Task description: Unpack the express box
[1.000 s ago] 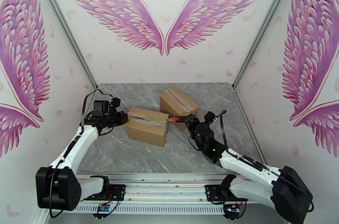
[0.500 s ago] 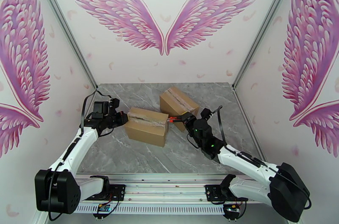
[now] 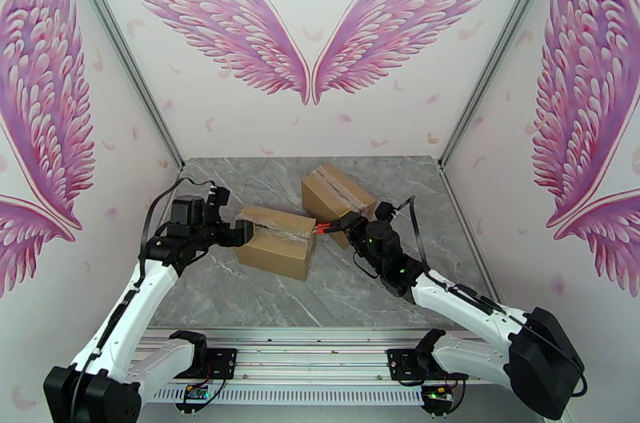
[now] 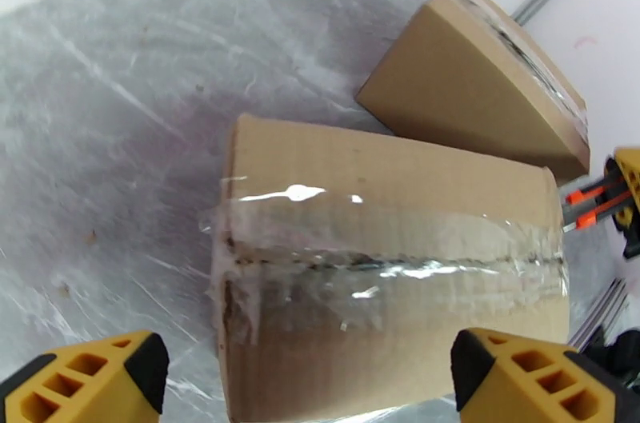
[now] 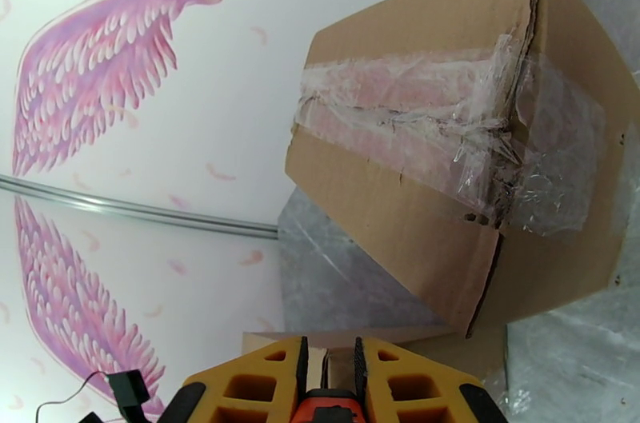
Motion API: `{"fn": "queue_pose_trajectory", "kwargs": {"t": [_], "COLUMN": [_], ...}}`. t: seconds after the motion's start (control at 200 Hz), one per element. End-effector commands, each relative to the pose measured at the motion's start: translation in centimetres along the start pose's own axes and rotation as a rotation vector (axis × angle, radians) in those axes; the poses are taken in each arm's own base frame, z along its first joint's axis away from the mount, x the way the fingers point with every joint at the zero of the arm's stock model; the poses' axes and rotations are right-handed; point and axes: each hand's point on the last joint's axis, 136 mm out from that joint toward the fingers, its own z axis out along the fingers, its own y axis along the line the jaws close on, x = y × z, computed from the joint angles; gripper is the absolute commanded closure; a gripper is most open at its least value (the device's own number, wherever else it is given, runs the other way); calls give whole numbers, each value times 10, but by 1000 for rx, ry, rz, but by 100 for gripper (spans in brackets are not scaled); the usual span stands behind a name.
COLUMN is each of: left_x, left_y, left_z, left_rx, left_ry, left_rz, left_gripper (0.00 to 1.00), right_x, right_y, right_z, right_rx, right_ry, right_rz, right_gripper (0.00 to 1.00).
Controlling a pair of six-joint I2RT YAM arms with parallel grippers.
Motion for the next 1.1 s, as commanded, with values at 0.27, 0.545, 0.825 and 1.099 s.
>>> {"fn": "queue_pose_trajectory", "kwargs": {"t": [0.27, 0.545, 0.825, 1.099], "left_x": [21, 34, 19, -2], "left_y": [-114, -147, -139, -138], "left_z": [-16, 34, 68, 76], "left_rx": [218, 244, 202, 183], "left_ry": [-147, -93, -83, -134], "left_rz": [1026, 1389, 1360, 1220], "left_gripper": [1, 1, 3, 5], "right_x": [6, 11, 22, 41], "right_y": [6, 15, 18, 14], "right_z": [11, 14, 5, -1], "right_rx": [-3, -17, -21, -26], "right_ry": [75, 120, 202, 285], "right_rz": [-14, -22, -27, -18], "right_gripper": [100, 100, 100, 100]}}
